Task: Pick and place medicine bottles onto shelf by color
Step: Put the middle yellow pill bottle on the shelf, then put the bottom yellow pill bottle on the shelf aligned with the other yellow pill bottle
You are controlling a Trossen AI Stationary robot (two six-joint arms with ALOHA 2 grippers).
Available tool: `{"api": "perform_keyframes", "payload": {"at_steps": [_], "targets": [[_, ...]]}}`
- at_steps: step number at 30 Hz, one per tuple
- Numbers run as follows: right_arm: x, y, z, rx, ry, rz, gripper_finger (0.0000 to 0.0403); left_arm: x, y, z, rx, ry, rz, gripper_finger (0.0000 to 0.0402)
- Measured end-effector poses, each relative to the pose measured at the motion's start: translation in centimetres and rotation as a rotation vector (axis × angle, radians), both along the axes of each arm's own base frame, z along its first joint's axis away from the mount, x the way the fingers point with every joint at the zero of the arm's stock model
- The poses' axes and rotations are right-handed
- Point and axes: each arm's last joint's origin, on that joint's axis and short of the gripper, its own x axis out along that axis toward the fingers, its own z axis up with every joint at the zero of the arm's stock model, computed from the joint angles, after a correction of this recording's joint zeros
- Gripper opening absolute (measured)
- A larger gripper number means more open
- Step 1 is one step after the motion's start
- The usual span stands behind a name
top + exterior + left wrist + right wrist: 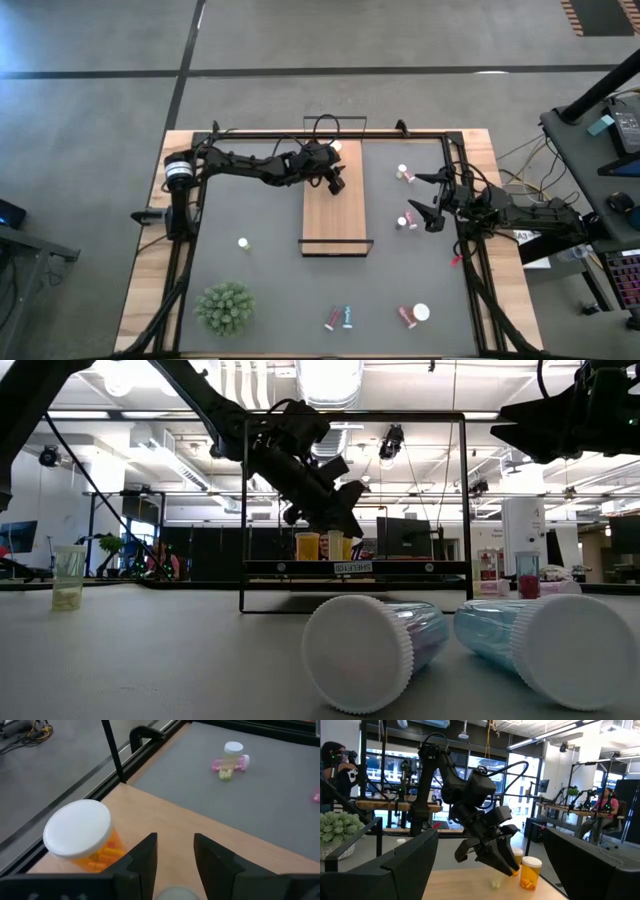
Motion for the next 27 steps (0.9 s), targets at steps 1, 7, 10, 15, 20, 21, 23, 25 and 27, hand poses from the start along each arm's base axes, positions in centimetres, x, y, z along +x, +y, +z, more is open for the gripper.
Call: {"api": "perform_keyframes", "payload": {"at_steps": [1, 7, 10, 15, 20, 21, 23, 25, 27], "targets": [[0.0, 0.0, 0.0, 0.0, 0.0, 0.0, 0.035, 0.0, 0.0, 0.1, 0.001, -0.003, 0.0, 0.0112], [0.0, 0.0, 0.0, 0.0, 0.0, 0.0, 0.035, -0.7, -0.3, 2.1, 0.019, -0.029, -0.007, 0.0112], [0.0, 0.0, 0.0, 0.0, 0.0, 0.0, 0.035, -1.3, -0.5, 3.0, 0.009, -0.014, -0.008, 0.0112], [0.0, 0.0, 0.0, 0.0, 0.0, 0.0, 0.035, -3.0, -1.9, 4.8, -0.058, 0.04, 0.003, 0.0112], [0.0, 0.0, 0.0, 0.0, 0.001, 0.0, 0.035, -5.8, -3.9, 6.4, -0.162, 0.15, 0.098, 0.0112], [0.0, 0.0, 0.0, 0.0, 0.0, 0.0, 0.035, -6.6, -4.3, 6.7, -0.188, 0.168, 0.14, 0.0112], [0.0, 0.0, 0.0, 0.0, 0.0, 0.0, 0.035, -7.9, -5.3, 7.0, -0.247, 0.199, 0.238, 0.0112], [0.0, 0.0, 0.0, 0.0, 0.0, 0.0, 0.035, -9.1, -6.2, 7.1, -0.329, 0.222, 0.335, 0.0112], [0.0, 0.0, 0.0, 0.0, 0.0, 0.0, 0.035, -10.1, -7.0, 6.9, -0.415, 0.246, 0.431, 0.0112]]}}
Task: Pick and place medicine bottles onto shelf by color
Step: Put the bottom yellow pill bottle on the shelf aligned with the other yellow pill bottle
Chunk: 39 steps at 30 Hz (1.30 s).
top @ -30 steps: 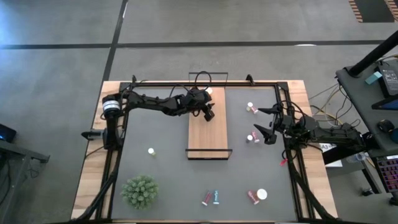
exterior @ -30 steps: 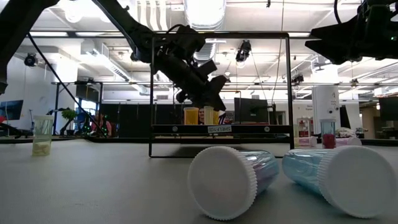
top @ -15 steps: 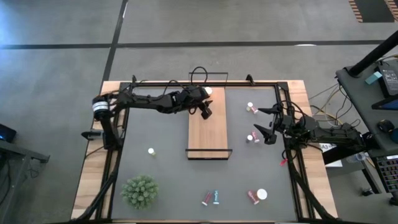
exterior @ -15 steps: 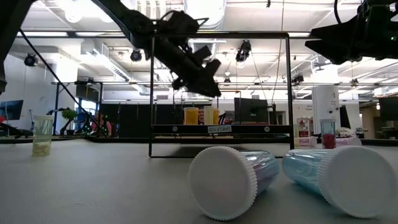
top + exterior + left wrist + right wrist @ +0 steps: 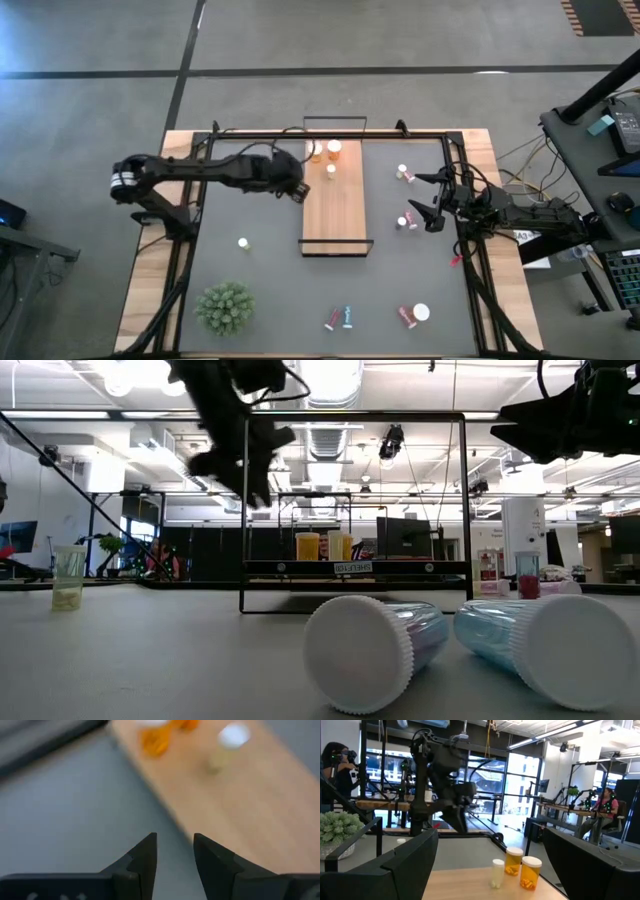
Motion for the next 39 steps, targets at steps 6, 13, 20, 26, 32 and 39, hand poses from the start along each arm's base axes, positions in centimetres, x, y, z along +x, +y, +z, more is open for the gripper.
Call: {"api": "perform_keyframes", "payload": {"at_steps": [6, 13, 20, 26, 32, 39], "targets": [[0.0, 0.0, 0.0, 0.0, 0.0, 0.0, 0.035, -2.2, -2.1, -1.2, -0.227, 0.096, 0.317, 0.0112], [0.0, 0.0, 0.0, 0.0, 0.0, 0.0, 0.035, -3.2, -3.9, -2.4, -0.426, 0.214, 0.48, 0.0112], [0.0, 0.0, 0.0, 0.0, 0.0, 0.0, 0.035, -4.1, -5.4, -4.2, -0.442, 0.27, 0.532, 0.0118], [0.0, 0.0, 0.0, 0.0, 0.0, 0.0, 0.035, -5.2, -6.7, -5.5, -0.455, 0.288, 0.598, 0.0168], [0.0, 0.0, 0.0, 0.0, 0.0, 0.0, 0.035, -5.8, -8.1, -6.0, -0.472, 0.283, 0.659, 0.0219], [0.0, 0.0, 0.0, 0.0, 0.0, 0.0, 0.035, -6.9, -9.9, -6.9, -0.514, 0.244, 0.785, 0.0247]]}}
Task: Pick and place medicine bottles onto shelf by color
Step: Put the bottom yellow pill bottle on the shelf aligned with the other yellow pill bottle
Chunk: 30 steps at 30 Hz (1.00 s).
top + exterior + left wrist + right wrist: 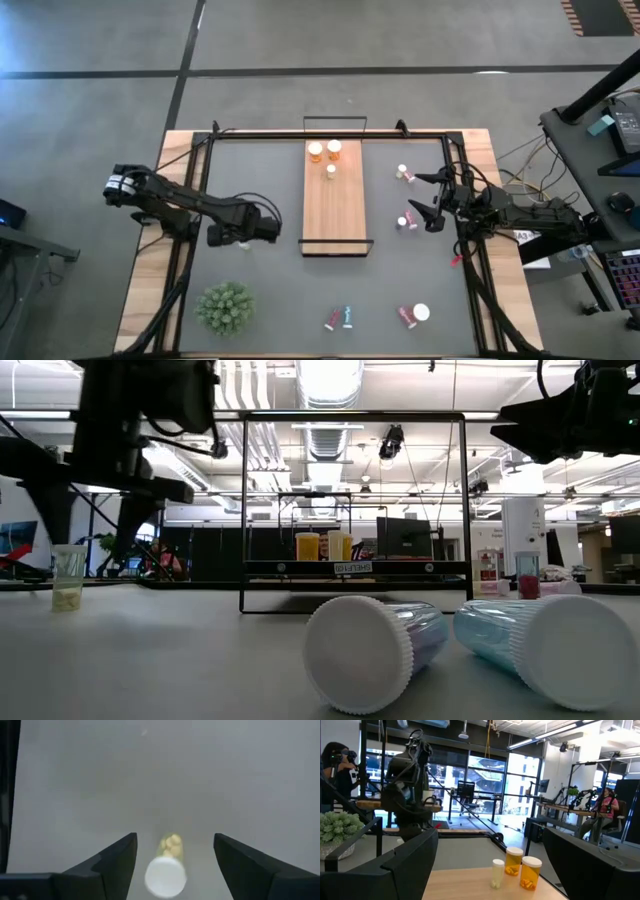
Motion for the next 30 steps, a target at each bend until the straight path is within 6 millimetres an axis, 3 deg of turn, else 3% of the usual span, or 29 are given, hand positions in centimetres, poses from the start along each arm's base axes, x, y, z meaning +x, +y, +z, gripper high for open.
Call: {"api": "perform_keyframes", "payload": {"at_steps": [16, 23, 30], "targets": [[0.0, 0.0, 0.0, 0.0, 0.0, 0.0, 0.035, -0.4, -1.2, -0.1, -0.033, -0.018, 0.239, 0.0244], [0.0, 0.0, 0.0, 0.0, 0.0, 0.0, 0.035, -0.6, -1.2, -1.6, -0.045, -0.055, 0.245, 0.0197], [0.0, 0.0, 0.0, 0.0, 0.0, 0.0, 0.035, -0.6, -1.2, -1.6, -0.045, -0.056, 0.239, 0.0138]]}}
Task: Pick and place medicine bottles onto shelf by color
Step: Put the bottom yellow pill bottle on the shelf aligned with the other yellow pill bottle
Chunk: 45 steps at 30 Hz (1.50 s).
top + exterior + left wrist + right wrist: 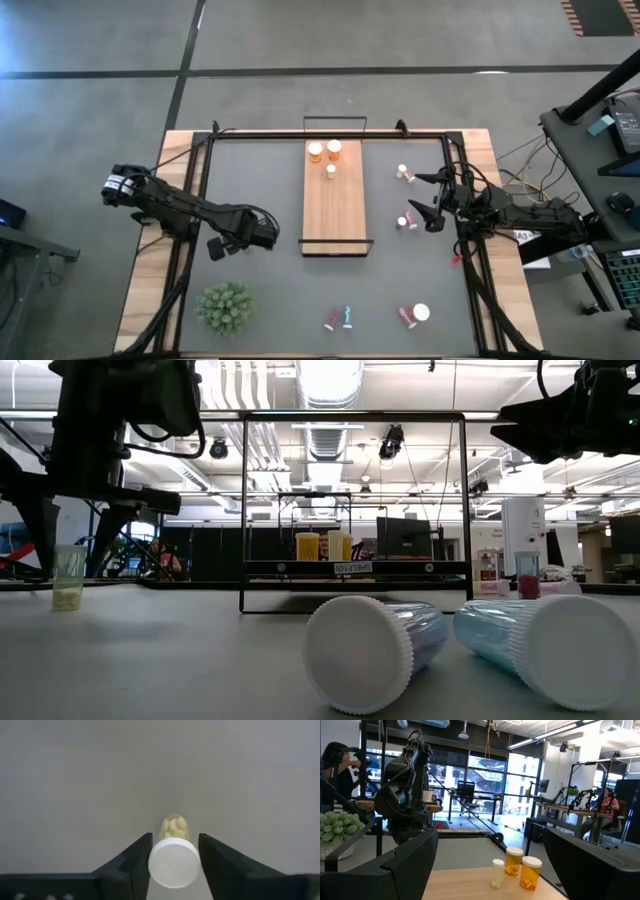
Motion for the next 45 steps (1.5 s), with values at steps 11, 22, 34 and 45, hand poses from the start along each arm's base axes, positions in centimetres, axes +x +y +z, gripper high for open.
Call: {"api": "perform_keyframes", "payload": {"at_steps": [11, 22, 34, 45], "targets": [[0.0, 0.0, 0.0, 0.0, 0.0, 0.0, 0.035, 0.1, 0.1, 0.0, 0.016, -0.006, -0.046, 0.0094], [0.0, 0.0, 0.0, 0.0, 0.0, 0.0, 0.035, 1.5, 2.1, 1.6, 0.207, -0.058, -0.232, 0.0099], [0.0, 0.0, 0.0, 0.0, 0.0, 0.0, 0.035, 4.3, 9.8, 3.8, 0.304, -0.169, -0.541, 0.01], [0.0, 0.0, 0.0, 0.0, 0.0, 0.0, 0.035, 8.0, 13.5, 4.8, 0.377, -0.158, -0.751, 0.0093]]}}
